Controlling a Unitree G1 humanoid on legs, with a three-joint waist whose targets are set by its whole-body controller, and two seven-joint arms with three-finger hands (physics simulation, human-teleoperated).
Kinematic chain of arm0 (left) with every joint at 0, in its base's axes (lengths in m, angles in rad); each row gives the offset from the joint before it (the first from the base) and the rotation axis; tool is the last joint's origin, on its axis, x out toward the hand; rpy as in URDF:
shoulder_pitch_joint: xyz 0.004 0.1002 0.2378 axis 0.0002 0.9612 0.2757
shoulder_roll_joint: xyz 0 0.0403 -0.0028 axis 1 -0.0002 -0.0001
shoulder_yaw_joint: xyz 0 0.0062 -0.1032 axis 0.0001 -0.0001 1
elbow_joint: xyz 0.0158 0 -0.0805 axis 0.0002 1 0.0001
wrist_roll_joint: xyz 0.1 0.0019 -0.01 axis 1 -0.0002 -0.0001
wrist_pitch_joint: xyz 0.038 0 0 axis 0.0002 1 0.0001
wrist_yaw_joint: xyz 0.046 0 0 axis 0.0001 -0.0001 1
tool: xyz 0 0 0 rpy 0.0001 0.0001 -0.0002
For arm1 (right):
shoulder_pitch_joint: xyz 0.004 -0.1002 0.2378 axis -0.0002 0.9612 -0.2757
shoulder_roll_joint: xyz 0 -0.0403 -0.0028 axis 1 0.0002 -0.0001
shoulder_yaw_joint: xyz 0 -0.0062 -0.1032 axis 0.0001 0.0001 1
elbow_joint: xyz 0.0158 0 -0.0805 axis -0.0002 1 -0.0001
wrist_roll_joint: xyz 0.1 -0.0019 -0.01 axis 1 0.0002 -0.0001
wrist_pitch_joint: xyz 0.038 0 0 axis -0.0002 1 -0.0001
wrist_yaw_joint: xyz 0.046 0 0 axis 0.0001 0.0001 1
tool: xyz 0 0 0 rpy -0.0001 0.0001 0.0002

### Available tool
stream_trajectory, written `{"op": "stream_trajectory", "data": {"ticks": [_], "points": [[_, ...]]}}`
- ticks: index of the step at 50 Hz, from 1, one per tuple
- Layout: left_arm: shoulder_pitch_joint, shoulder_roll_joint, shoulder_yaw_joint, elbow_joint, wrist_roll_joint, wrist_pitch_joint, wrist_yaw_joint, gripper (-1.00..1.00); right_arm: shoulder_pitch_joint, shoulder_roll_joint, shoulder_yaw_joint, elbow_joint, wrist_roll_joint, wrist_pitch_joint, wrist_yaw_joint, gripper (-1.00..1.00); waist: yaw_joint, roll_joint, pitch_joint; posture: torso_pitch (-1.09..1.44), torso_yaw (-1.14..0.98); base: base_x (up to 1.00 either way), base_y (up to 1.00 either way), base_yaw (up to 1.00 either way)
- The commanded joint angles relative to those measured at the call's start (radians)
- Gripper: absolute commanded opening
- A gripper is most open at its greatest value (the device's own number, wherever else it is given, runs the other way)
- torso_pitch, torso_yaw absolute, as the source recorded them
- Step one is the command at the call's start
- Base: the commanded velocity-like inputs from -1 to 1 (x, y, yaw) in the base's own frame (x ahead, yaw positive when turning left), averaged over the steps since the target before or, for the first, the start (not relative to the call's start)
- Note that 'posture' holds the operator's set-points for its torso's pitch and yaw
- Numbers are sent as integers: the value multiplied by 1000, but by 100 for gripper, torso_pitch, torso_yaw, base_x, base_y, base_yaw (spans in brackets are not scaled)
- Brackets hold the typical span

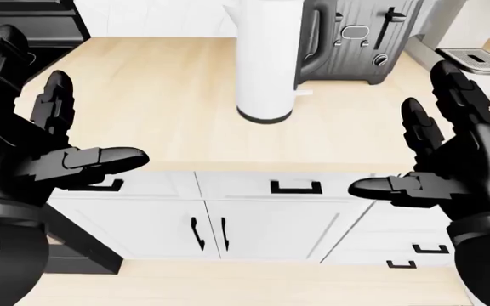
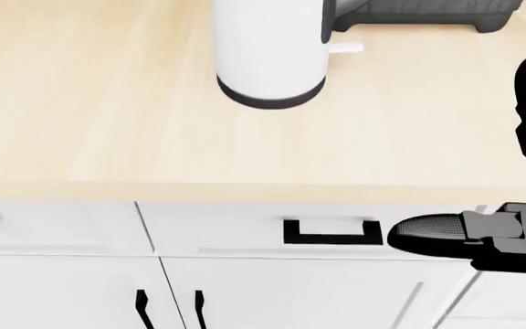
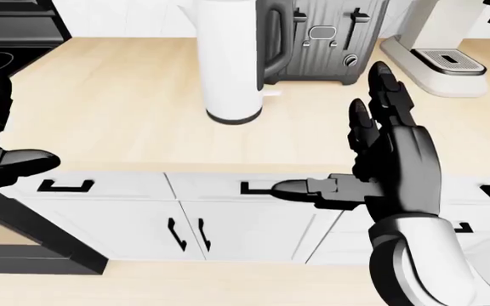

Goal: Close the lid of the electric kettle.

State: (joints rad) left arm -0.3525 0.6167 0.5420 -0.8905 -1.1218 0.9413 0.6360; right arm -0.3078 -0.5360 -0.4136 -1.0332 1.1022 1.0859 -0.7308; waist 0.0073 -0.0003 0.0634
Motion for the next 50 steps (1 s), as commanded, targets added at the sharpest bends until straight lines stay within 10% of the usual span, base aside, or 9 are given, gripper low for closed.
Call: {"op": "stream_trajectory", "data": {"ticks": [1,13,19,27,50], "points": [[-19,16,16,-13,1,-26,0,100,-16,-19,-15,-14,11,-37,-8,100,0,1,-19,0,0,0,0,0],[-17,15,21,-20,-6,-22,4,100,-7,-20,0,-14,-6,-43,-3,100,-7,4,-19,0,0,15,0,0],[-13,17,20,-14,0,-30,-1,100,-6,-15,8,-14,-30,-37,0,100,-3,55,-13,0,0,19,0,0],[-14,15,19,-14,1,-29,-1,100,-12,-20,-2,-14,-19,-34,-7,100,-14,9,-26,0,0,1,0,0],[0,-7,4,-24,32,-31,-18,100,-12,-24,-8,-14,-21,-34,-9,100,-9,4,-13,0,0,0,0,0]]}}
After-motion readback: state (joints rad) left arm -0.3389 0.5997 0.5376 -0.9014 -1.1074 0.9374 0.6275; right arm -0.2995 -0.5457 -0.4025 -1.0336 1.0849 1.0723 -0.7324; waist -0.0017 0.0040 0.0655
